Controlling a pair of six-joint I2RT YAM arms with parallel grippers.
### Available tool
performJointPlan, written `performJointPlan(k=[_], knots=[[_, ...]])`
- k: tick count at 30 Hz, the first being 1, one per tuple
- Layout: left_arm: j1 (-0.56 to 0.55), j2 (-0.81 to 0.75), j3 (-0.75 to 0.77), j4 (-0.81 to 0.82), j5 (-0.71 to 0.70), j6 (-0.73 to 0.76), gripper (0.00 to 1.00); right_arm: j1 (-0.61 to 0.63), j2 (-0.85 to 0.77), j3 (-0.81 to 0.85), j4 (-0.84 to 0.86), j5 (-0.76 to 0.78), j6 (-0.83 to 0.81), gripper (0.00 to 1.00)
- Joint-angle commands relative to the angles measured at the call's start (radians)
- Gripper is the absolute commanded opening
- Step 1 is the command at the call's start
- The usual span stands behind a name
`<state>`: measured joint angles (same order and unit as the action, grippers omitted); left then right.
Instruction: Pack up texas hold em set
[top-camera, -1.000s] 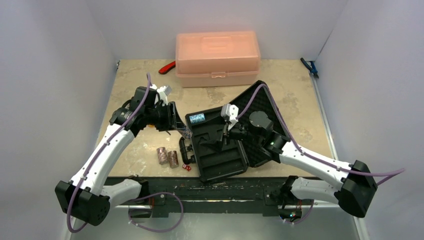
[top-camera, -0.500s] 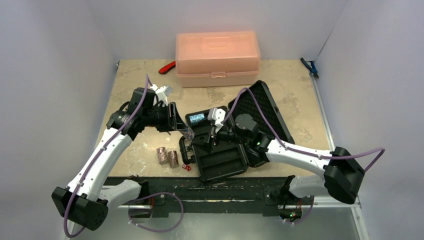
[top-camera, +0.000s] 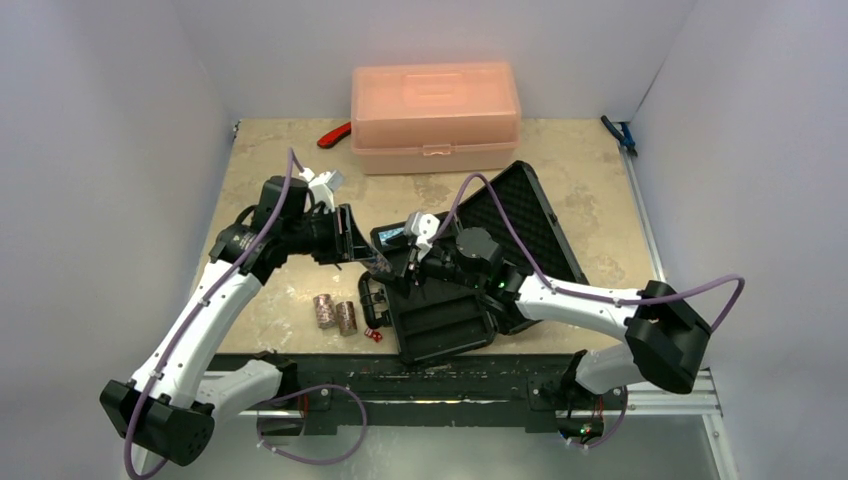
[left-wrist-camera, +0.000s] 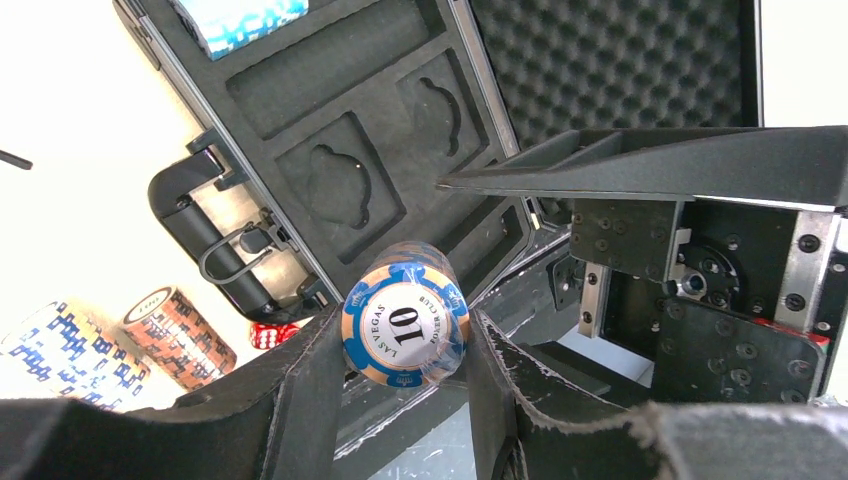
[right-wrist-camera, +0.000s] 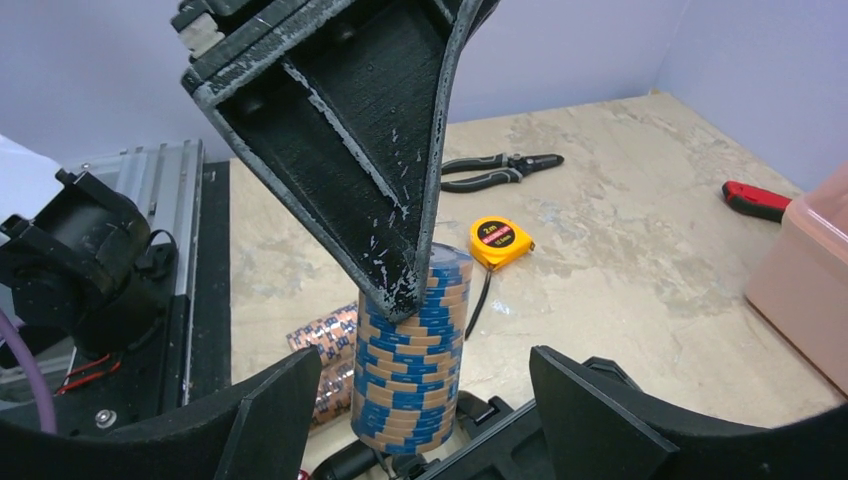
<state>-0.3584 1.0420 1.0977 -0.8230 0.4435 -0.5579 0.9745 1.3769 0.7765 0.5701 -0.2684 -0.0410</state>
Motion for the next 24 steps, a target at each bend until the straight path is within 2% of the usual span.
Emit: performJointPlan(k=[1,9,20,24], knots=[[-0.008,-0.038,0.027,0.091,0.051,-0.023,0.0,0.012,0.02,0.063,0.061,0.038,0.007,0.79],[-0.008,-0.043,0.025,0.089,0.054,-0.021,0.0,0.017,0.061,0.102,0.039,0.027,0.001,0.7],[-0.008,-0.053,0.028,0.087,0.05,-0.019,0.0,0.024,0.081,0.12,0.008,0.024,0.001,0.68],[-0.008,-0.054,0.028,0.084,0.049,-0.016,0.0,0.026,0.086,0.123,0.0,0.024,0.0,0.64]])
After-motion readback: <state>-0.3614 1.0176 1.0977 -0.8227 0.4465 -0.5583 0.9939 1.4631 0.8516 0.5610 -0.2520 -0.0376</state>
